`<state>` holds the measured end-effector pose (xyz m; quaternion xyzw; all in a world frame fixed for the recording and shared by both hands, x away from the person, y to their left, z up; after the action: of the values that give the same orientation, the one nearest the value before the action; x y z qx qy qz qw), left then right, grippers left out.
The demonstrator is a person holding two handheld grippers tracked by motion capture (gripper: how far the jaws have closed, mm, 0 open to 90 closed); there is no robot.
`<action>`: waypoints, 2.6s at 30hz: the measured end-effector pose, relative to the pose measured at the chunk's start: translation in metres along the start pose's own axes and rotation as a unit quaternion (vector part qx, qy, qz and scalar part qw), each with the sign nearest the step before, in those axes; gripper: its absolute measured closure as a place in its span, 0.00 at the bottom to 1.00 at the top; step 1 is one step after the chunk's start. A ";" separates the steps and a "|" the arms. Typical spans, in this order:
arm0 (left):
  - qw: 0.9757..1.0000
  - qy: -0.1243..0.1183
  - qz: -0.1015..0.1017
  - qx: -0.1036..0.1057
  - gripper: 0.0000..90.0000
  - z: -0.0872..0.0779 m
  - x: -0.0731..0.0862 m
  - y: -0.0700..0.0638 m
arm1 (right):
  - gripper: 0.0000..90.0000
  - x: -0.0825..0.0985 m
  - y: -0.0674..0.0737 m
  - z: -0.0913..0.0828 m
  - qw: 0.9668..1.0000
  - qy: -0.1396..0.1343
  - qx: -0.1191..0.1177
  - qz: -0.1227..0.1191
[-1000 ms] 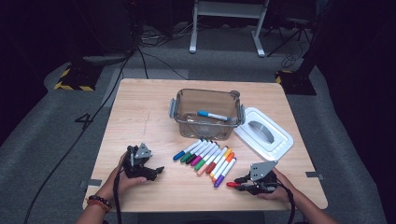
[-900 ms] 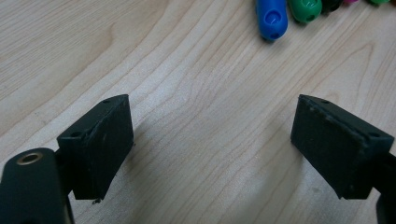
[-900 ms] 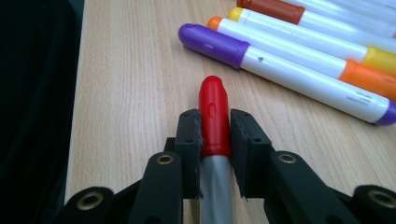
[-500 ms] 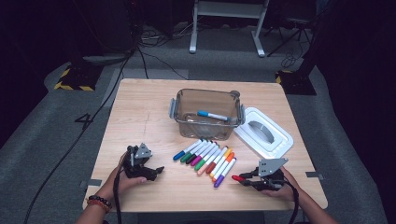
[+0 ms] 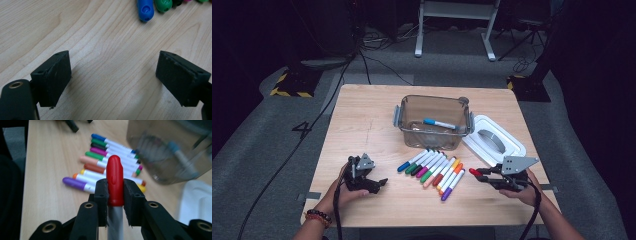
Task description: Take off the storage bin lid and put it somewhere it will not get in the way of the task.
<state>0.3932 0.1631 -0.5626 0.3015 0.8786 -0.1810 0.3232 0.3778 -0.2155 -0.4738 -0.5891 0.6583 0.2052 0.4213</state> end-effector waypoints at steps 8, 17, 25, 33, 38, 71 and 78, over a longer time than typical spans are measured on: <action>1.000 0.000 0.000 0.000 0.15 0.000 0.000 0.000 | 0.84 -0.043 -0.037 -0.008 0.999 -0.015 0.037 -0.015; 1.000 0.000 0.000 0.000 0.15 0.000 0.000 0.000 | 0.84 -0.091 -0.074 -0.003 0.998 -0.022 0.054 -0.034; 1.000 0.000 0.000 0.000 0.15 0.000 0.000 0.000 | 0.84 -0.126 -0.102 0.009 0.997 -0.027 0.068 -0.039; 1.000 0.000 0.000 0.000 0.15 0.000 0.000 0.000 | 0.84 -0.146 -0.120 0.037 0.997 -0.015 0.065 -0.042; 1.000 0.000 0.000 0.000 0.15 0.000 0.000 0.000 | 0.84 -0.157 -0.130 0.053 0.997 -0.007 0.062 -0.041; 1.000 0.000 0.000 0.000 0.15 0.000 0.000 0.000 | 0.83 -0.107 -0.132 0.155 0.985 0.166 -0.022 -0.034; 1.000 0.000 0.000 0.000 0.15 0.000 0.000 0.000 | 0.74 -0.107 -0.132 0.152 0.985 0.170 -0.020 -0.027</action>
<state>0.3931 0.1631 -0.5626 0.3014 0.8786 -0.1810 0.3232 0.5452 -0.0637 -0.4438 -0.6414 0.6999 0.1041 0.2966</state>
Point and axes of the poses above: each handheld gripper's, and its own axes: z roughly forward along the jaws, x roughly out of its underside, y roughly to its left, the point moved 8 cm from there along z, roughly forward along the jaws, and after that the axes turned 9 degrees about -z, right-handed, at the moved point
